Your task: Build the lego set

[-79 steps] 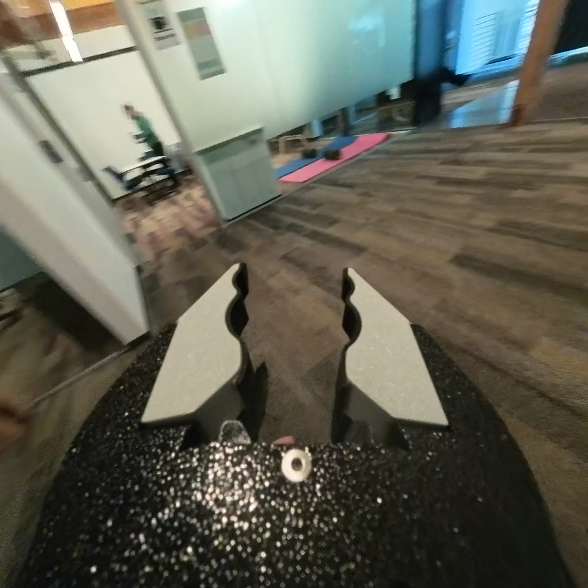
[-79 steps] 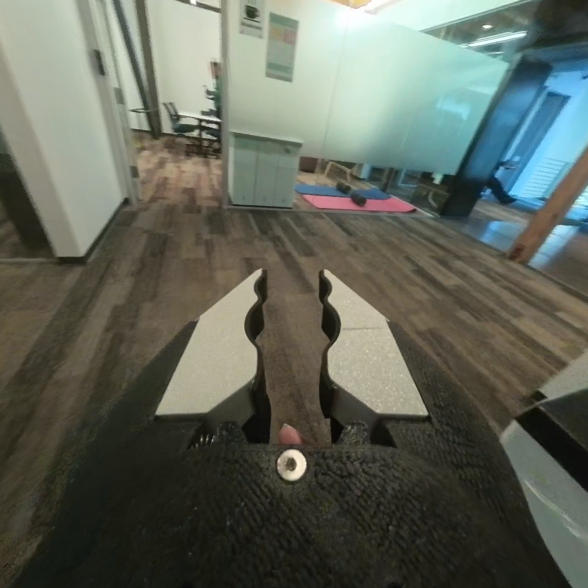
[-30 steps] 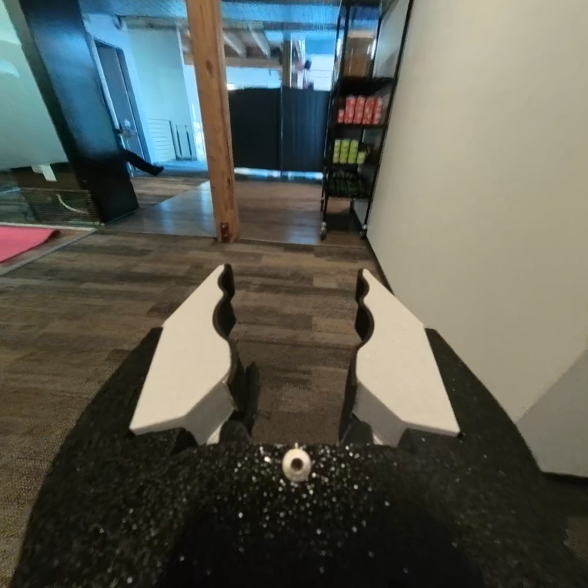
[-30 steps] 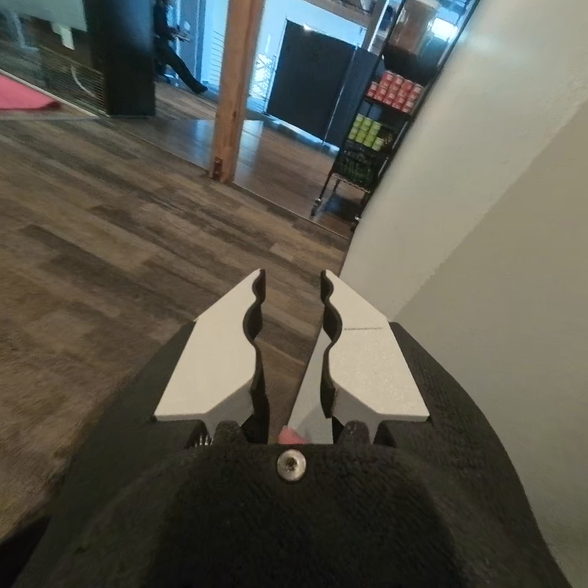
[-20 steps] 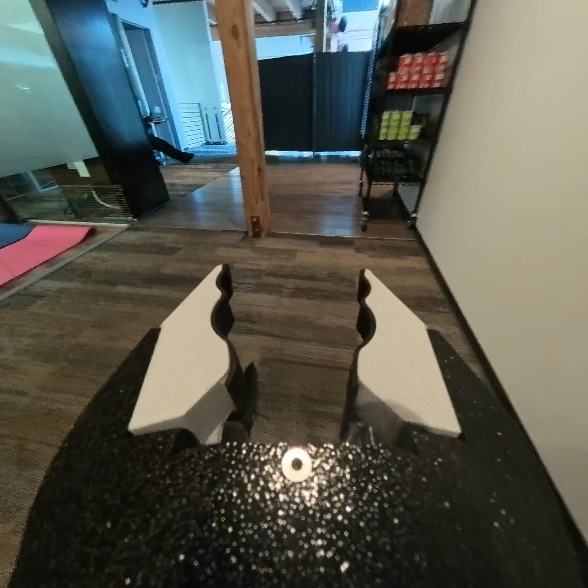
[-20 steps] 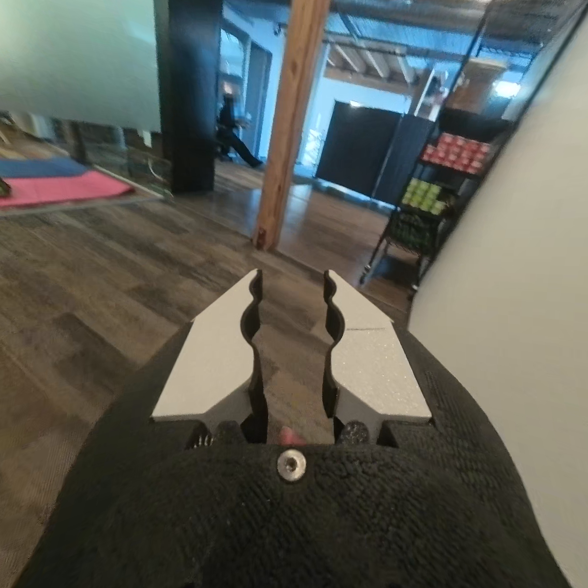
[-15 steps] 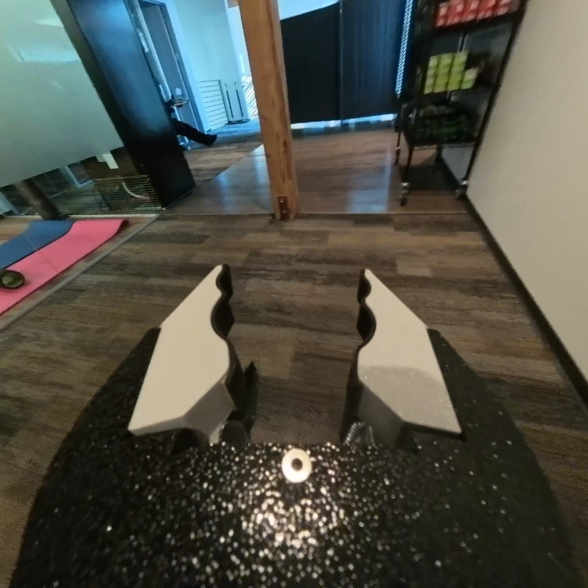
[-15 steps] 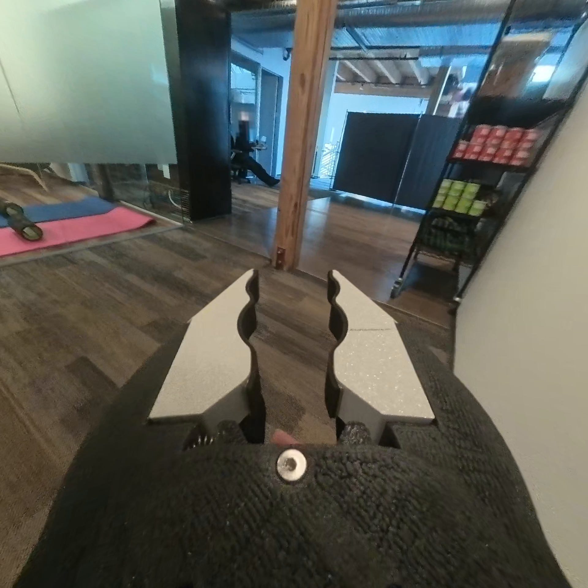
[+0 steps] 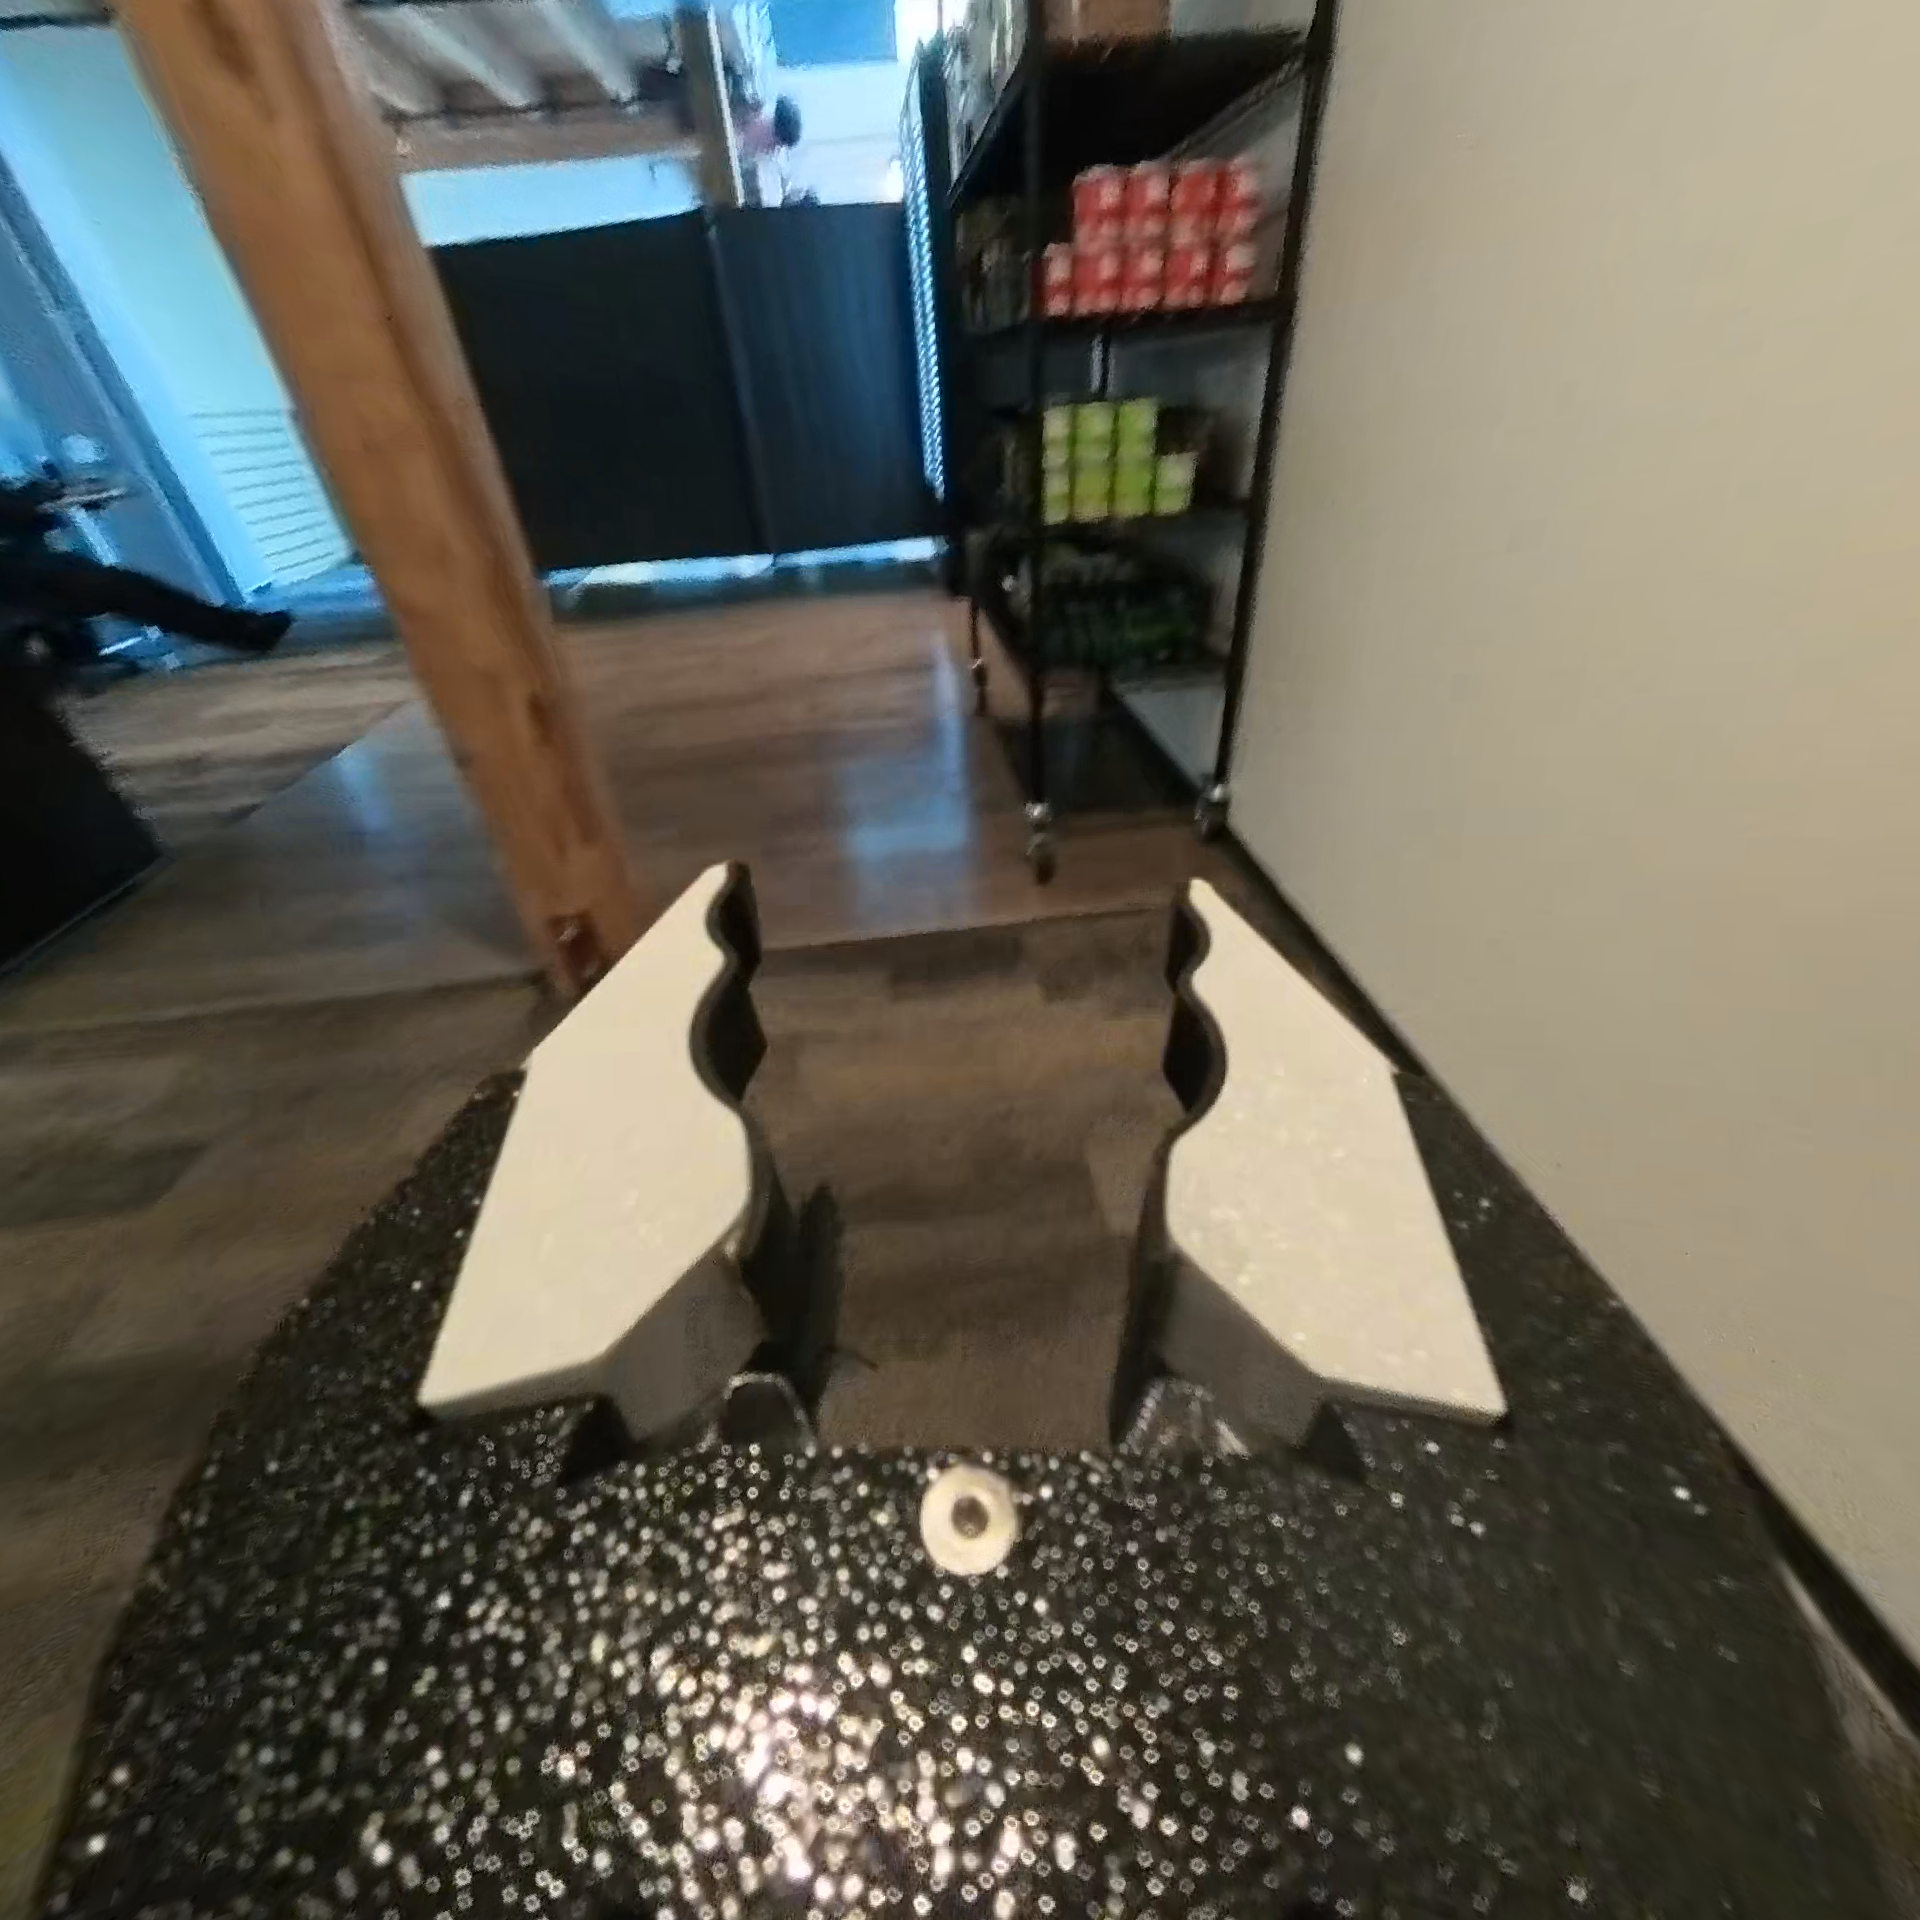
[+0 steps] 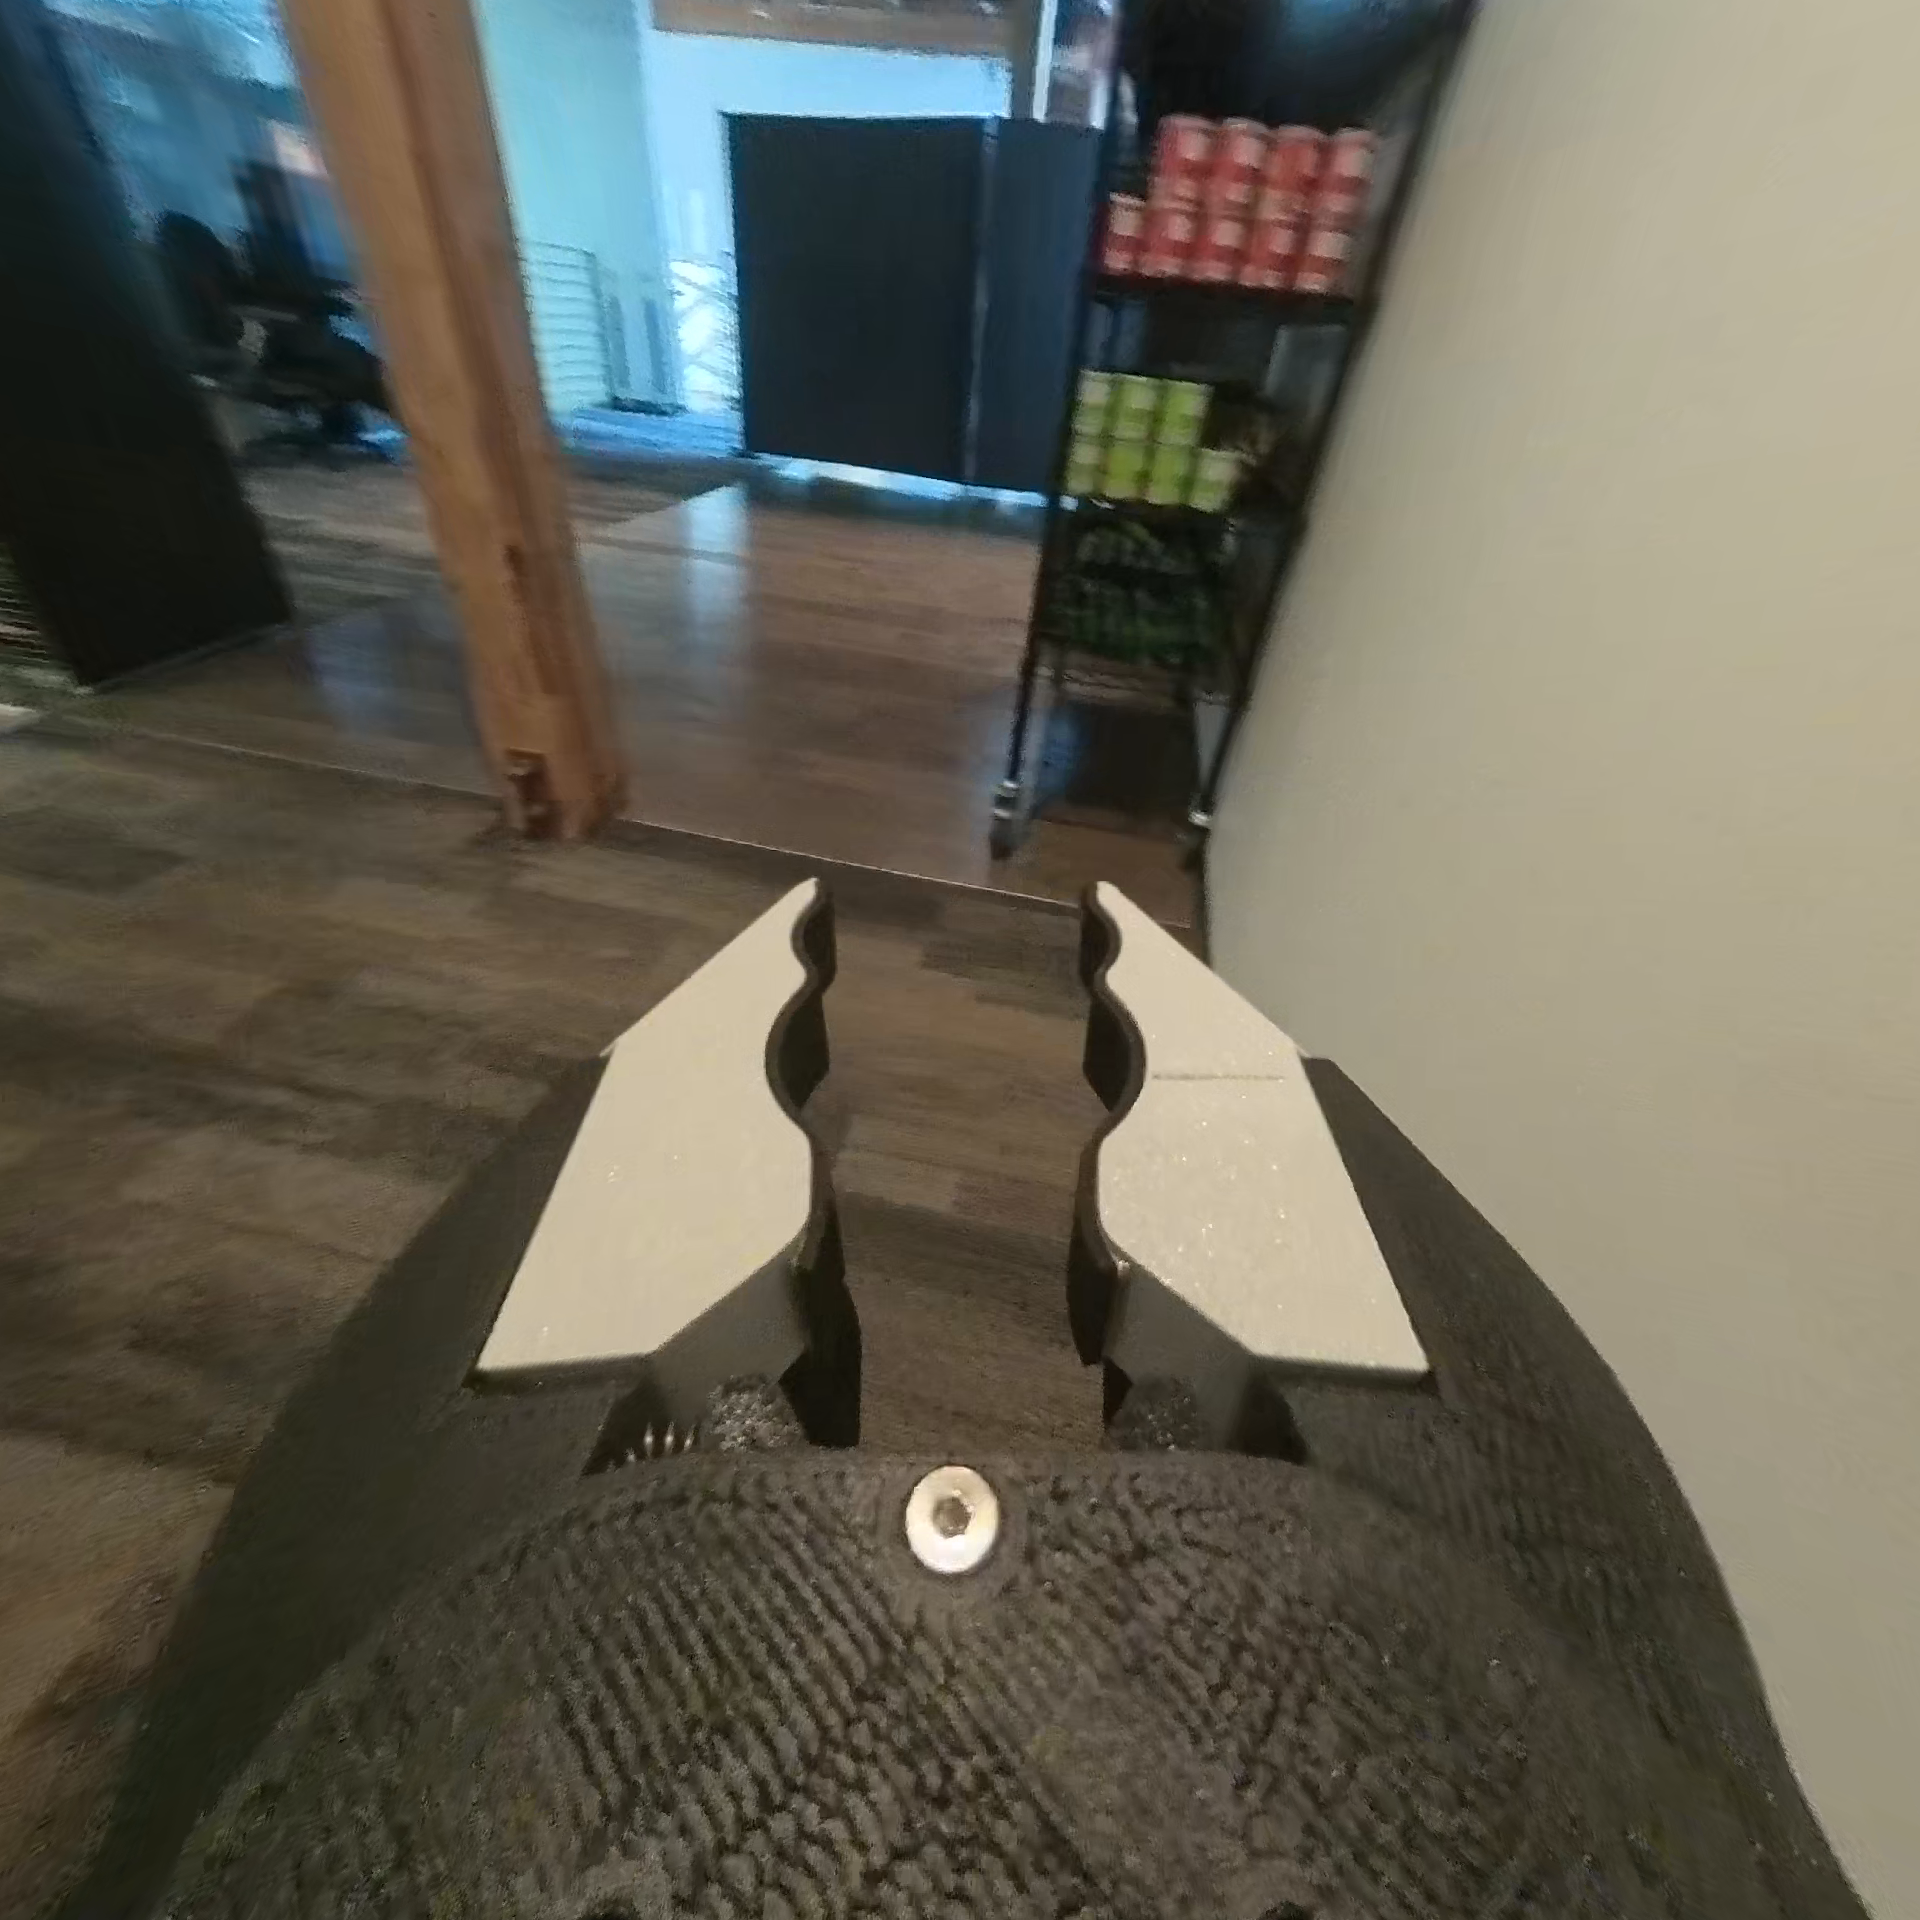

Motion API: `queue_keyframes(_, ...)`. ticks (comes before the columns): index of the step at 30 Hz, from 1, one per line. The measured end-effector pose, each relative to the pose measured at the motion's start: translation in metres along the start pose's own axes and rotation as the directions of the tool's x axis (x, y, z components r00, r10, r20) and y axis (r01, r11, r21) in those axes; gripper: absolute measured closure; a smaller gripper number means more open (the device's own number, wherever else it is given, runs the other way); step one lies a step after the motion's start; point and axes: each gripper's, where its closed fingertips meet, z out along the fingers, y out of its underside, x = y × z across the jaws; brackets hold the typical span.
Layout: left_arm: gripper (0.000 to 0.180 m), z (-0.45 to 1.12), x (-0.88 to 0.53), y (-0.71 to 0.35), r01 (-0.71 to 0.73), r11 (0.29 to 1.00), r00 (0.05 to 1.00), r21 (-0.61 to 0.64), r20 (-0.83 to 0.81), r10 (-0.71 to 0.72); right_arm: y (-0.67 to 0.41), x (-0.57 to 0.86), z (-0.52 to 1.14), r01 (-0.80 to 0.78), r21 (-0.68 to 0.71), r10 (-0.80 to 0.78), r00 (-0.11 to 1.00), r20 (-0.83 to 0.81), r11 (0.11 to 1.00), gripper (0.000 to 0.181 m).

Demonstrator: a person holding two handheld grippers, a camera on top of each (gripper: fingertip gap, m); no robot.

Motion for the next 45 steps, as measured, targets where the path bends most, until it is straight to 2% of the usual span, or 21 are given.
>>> queue_keyframes(5,0.103,0.185,0.04,-0.014,0.098,0.992,0.994,0.085,-0.046,-0.095,0.037,0.085,0.111,-0.028,-0.077,0.02,0.994,-0.107,0.997,0.135)
queue_keyframes(9,0.106,0.313,0.074,-0.008,0.075,0.997,0.994,0.015,-0.077,-0.074,0.04,0.14,0.219,-0.054,-0.145,0.033,0.99,-0.139,0.988,0.135)
queue_keyframes(13,0.106,0.438,0.08,-0.041,0.026,0.998,0.993,0.064,-0.115,-0.019,0.005,0.174,0.346,-0.026,-0.109,0.016,0.996,-0.09,0.994,0.135)
queue_keyframes(18,0.104,0.563,0.052,-0.043,0.111,0.994,0.988,0.009,-0.109,-0.11,-0.043,0.198,0.515,0.007,-0.018,-0.008,0.999,-0.045,1.0,0.135)
queue_keyframes(22,0.105,0.661,0.023,-0.015,0.043,0.998,0.997,-0.034,-0.066,-0.045,-0.059,0.221,0.65,0.013,0.028,-0.011,0.998,-0.059,1.0,0.134)
queue_keyframes(25,0.106,0.743,0.003,0.0,0.004,0.998,0.999,-0.06,-0.046,-0.007,-0.053,0.237,0.741,-0.02,0.01,0.02,0.998,-0.063,1.0,0.133)
queue_keyframes(28,0.106,0.834,-0.006,-0.002,0.011,0.995,0.999,-0.103,-0.039,-0.015,-0.048,0.255,0.82,-0.044,-0.065,0.039,0.997,-0.069,0.997,0.132)
queue_keyframes(32,0.106,0.957,0.015,-0.038,0.002,0.999,0.991,-0.053,-0.13,-0.009,-0.069,0.283,0.912,-0.068,-0.061,0.066,0.997,-0.037,0.996,0.129)
queue_keyframes(35,0.108,1.038,0.039,-0.073,-0.006,0.999,0.98,0.033,-0.198,0.012,-0.071,0.307,0.976,-0.11,-0.067,0.108,0.994,-0.031,0.992,0.124)
queue_keyframes(38,0.107,1.116,0.067,-0.096,0.011,0.996,0.963,0.084,-0.27,0.012,-0.074,0.329,1.048,-0.09,-0.064,0.09,0.996,-0.003,0.994,0.119)
queue_keyframes(41,0.105,1.195,0.1,-0.103,0.053,0.996,0.932,0.075,-0.362,-0.022,-0.085,0.35,1.134,-0.186,0.012,0.185,0.982,0.037,0.983,0.115)
queue_keyframes(45,0.108,1.29,0.121,-0.106,-0.001,0.993,0.935,0.119,-0.353,0.043,-0.106,0.381,1.257,-0.223,0.064,0.217,0.972,0.089,0.973,0.104)
